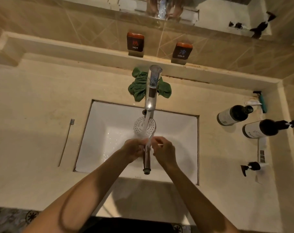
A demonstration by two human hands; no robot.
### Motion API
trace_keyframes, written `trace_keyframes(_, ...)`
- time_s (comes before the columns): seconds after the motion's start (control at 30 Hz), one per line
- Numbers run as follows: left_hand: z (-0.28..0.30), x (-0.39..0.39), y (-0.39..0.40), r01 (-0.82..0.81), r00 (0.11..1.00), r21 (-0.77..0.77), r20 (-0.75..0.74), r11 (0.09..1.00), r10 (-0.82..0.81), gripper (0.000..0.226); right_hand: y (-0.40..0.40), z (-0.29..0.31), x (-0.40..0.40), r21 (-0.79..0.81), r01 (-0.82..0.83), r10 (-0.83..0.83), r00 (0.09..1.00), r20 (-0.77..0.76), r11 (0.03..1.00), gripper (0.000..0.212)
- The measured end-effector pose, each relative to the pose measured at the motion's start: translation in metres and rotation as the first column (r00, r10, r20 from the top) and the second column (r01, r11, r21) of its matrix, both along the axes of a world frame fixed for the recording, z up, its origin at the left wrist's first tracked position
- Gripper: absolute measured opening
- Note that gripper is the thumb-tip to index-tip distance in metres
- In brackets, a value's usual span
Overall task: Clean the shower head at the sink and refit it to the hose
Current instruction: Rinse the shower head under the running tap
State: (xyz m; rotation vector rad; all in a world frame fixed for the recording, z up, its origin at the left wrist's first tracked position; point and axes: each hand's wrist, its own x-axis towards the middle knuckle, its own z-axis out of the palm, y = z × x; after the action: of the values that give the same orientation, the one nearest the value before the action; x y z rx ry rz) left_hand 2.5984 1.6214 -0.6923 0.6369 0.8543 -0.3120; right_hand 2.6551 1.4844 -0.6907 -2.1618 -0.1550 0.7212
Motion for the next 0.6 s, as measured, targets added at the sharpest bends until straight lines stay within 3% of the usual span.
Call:
trace_keyframes(0.1, -0.006, 0.002, 0.0, -0.016, 0.999, 0.002, 0.031, 1.0, 0.016, 0.068, -0.006, -0.011, -0.005, 0.094, 0.101, -0.073, 0.962, -0.265, 0.99, 0.032)
trace_keyframes(0.23, -0.017, 0.005, 0.004, -0.058, 0.998, 0.023, 0.039, 0.998, 0.057, 0.075, -0.007, -0.016, 0.004, 0.106, 0.012, 0.017, 0.965, -0.263, 0.994, 0.034)
trace_keyframes(0.4, -0.026, 0.009, 0.014, -0.171, 0.984, 0.044, -0.036, 0.984, 0.172, 0.062, 0.009, -0.017, 0.013, 0.129, 0.005, 0.031, 0.961, -0.273, 0.992, 0.028)
trace_keyframes(0.6, -0.035, 0.009, 0.025, -0.28, 0.959, 0.075, -0.016, 0.957, 0.282, 0.057, 0.028, -0.017, 0.02, 0.141, -0.036, 0.068, 0.972, -0.226, 0.989, 0.026)
